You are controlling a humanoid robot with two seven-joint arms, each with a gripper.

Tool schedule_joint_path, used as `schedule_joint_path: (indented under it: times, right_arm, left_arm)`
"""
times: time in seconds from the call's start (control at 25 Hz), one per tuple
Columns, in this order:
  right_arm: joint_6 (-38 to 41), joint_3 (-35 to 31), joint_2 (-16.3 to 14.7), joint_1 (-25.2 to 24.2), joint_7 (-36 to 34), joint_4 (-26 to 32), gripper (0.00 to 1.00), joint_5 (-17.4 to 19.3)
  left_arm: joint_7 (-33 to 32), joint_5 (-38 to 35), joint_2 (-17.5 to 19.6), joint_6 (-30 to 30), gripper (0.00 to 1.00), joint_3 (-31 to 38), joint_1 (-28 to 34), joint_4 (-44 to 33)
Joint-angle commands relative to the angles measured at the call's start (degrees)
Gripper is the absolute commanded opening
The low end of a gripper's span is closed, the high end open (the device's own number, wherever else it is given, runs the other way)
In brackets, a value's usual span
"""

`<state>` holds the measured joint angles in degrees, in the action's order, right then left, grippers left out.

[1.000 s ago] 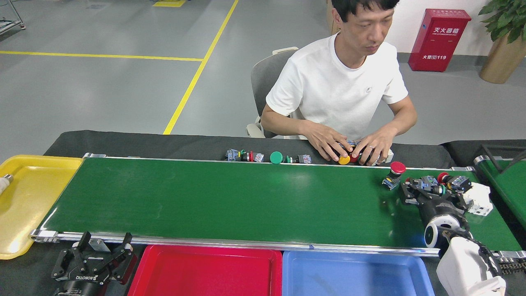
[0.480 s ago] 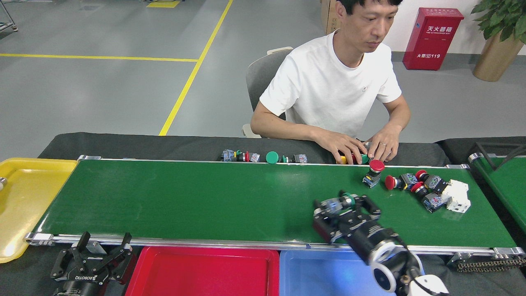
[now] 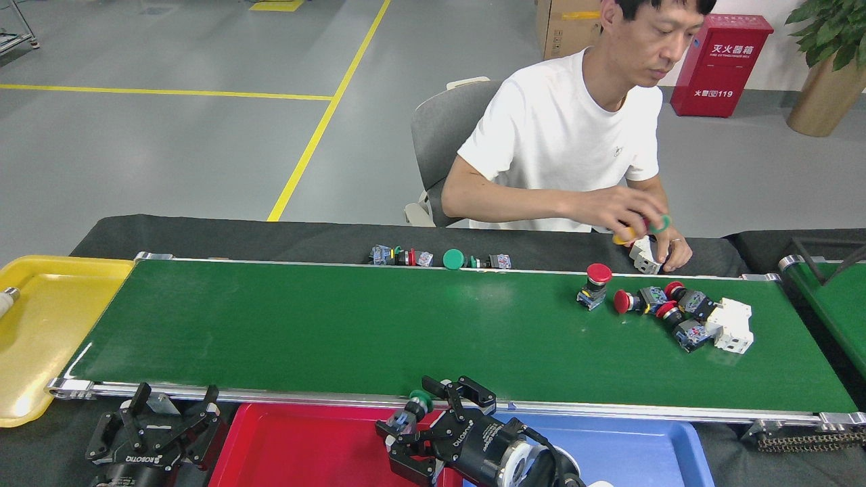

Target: Pick switch part from conveyor to tray

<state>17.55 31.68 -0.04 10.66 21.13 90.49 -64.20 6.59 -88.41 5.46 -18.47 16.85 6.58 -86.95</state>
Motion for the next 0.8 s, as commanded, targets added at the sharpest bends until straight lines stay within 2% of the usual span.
schedule_joint_path:
  times: [0.0, 0.2, 0.32, 0.48, 0.64, 0.76]
  right_arm:
    - [-0.5, -1.36, -0.31, 0.68, 0.05, 2.06, 0.99, 0.12]
    - [-3.31, -16.3, -0.84, 0.68, -0.57, 4.17, 0.99, 0.04]
    - [-3.14, -26.4, -2.42, -0.9, -6.45, 3.91, 0.99, 0.04]
    - [-3.75, -31.86, -6.73, -6.97, -13.93, 4.08, 0.99, -0.14]
    - [-3.66, -37.48, -7.26, -15.14, -14.72, 5.93, 0.99, -0.23]
    - [-3.75, -39.77, -7.43, -20.33, -18.85, 6.98, 0.99, -0.67]
  left_arm:
    - [0.18, -0.1, 0.61, -0.08, 1.0, 0.11, -0.25, -0.85]
    - [0.27, -0.18, 0.96, 0.01, 1.0, 0.2, 0.27, -0.85]
    - [0.18, -0.1, 1.22, 0.01, 1.0, 0.2, 0.36, -0.85]
    - [0.18, -0.18, 1.22, 0.01, 1.0, 0.11, 0.8, -0.5]
    - [0.18, -0.18, 1.31, 0.01, 1.0, 0.11, 1.59, -0.5]
    - [0.18, -0.18, 1.4, 0.01, 1.0, 0.2, 1.42, -0.59]
